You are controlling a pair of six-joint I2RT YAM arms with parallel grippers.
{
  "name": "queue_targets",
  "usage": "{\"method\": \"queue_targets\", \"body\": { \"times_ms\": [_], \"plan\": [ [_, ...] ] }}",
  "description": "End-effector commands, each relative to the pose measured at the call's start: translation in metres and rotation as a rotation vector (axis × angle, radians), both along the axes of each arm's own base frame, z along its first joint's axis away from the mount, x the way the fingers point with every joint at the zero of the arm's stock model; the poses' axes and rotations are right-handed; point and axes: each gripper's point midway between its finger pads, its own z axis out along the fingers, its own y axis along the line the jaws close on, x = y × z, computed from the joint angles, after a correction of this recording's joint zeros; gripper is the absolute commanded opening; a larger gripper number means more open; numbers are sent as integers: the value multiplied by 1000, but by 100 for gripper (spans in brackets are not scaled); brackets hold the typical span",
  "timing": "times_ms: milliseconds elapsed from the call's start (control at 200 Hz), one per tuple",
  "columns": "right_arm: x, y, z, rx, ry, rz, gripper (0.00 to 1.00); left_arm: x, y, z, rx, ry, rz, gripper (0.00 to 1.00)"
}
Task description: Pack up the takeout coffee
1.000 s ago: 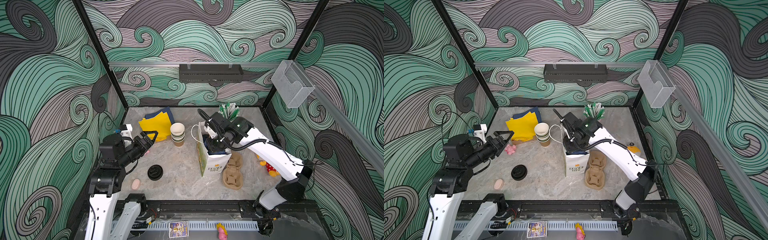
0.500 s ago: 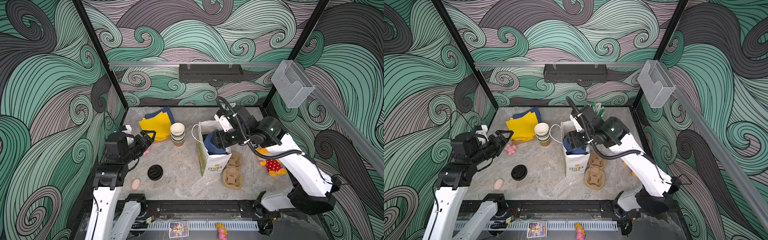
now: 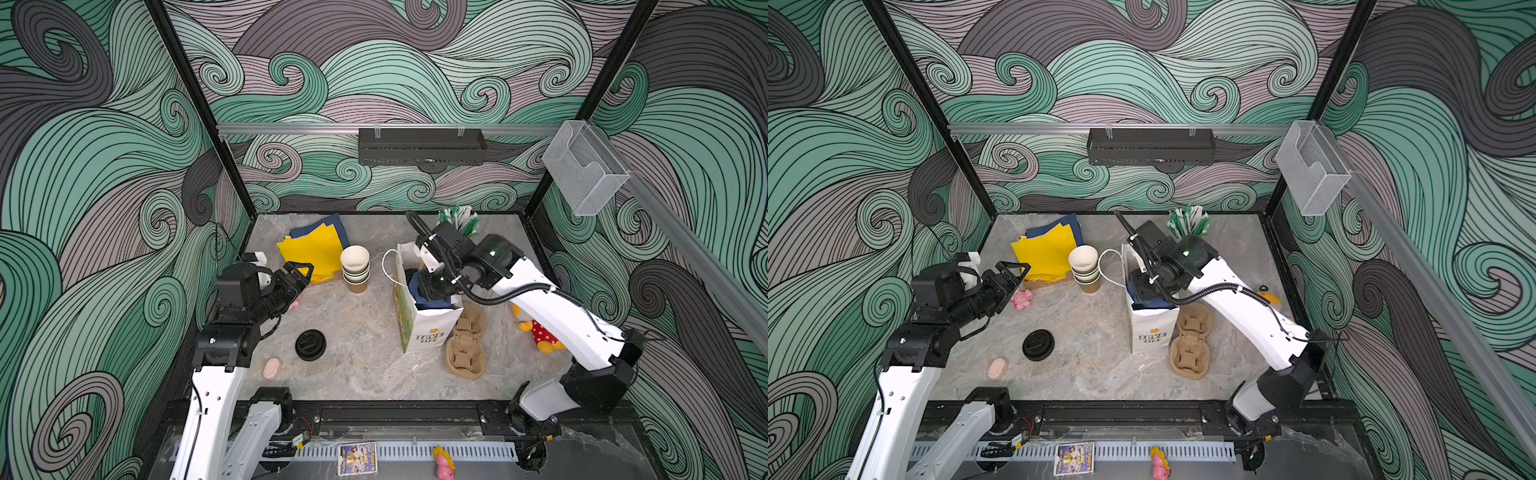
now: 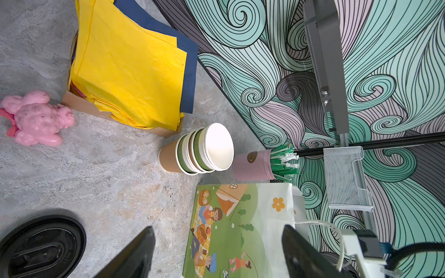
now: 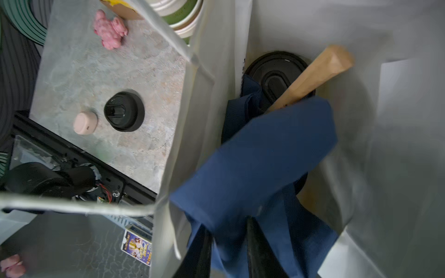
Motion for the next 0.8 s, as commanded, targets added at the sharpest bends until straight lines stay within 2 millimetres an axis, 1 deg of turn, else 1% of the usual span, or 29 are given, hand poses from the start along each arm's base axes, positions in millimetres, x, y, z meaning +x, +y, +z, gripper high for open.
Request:
{"method": "queue_targets", "body": {
  "times_ms": [0, 75, 125, 190, 215, 240, 360, 410, 530, 575, 640, 680, 715, 755, 796],
  "plan": [
    [8, 3, -17, -4, 12, -24, 23, -2, 3, 1, 17, -24, 19, 85],
    [11, 5, -25, -10, 16, -34, 25, -3, 7, -5, 19, -13, 41, 85],
    [12, 3, -27, -18, 14, -39, 29, -4, 10, -7, 29, -8, 62, 85],
    [12, 1, -19, -10, -10, -43, 34, -4, 17, -13, 50, 5, 97, 85],
    [12, 0, -14, -2, -23, -46, 38, -5, 21, -15, 61, 12, 114, 85],
    [11, -2, -9, 4, -35, -47, 44, -5, 23, -17, 70, 16, 127, 85],
    [4, -14, 30, 73, -137, -39, 61, -6, 36, -27, 107, 29, 190, 85],
    [2, -20, 49, 96, -196, -19, 66, -5, 41, -30, 122, 25, 219, 85],
    [-4, -32, 97, 161, -344, 25, 71, -3, 58, -33, 188, 0, 294, 85],
    [-4, -36, 114, 176, -395, 29, 72, -3, 65, -33, 225, -6, 320, 85],
    [-2, -48, 139, 188, -475, 6, 72, -1, 74, -30, 283, -26, 350, 85],
    [0, -60, 153, 176, -535, -23, 73, 0, 81, -28, 329, -42, 370, 85],
    [4, -73, 163, 151, -587, -57, 76, 1, 87, -25, 372, -55, 390, 85],
    [8, -94, 174, 117, -646, -111, 77, 1, 95, -22, 427, -66, 413, 86],
    [12, -115, 180, 73, -692, -167, 80, 2, 103, -21, 483, -72, 439, 86]
  ]
}}
